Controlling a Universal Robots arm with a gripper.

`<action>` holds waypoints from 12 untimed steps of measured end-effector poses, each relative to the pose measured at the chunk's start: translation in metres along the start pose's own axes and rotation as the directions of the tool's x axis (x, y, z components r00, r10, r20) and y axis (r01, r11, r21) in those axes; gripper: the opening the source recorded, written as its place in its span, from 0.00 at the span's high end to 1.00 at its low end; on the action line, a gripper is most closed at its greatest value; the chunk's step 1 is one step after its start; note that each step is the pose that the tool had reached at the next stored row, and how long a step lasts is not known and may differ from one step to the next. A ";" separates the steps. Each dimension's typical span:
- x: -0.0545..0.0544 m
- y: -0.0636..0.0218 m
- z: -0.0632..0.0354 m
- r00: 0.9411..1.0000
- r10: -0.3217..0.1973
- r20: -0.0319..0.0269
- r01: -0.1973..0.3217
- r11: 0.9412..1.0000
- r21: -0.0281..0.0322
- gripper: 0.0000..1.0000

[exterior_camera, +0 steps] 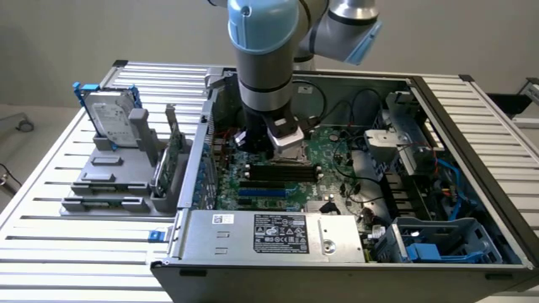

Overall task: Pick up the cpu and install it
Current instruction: 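Install the first cpu locking lever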

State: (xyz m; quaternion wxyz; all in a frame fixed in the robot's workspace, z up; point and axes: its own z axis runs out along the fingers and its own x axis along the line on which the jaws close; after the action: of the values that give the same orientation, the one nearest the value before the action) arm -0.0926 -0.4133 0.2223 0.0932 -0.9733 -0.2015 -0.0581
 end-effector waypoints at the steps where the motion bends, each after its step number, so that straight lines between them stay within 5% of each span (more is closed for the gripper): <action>1: -0.001 -0.0004 0.0018 1.000 0.000 0.000 0.000 1.000 0.000 0.89; 12: -0.002 -0.0056 0.0188 1.000 0.001 0.000 -0.001 1.000 0.000 0.89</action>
State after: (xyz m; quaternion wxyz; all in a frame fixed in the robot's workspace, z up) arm -0.0956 -0.4053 0.2045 0.0931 -0.9734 -0.2012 -0.0581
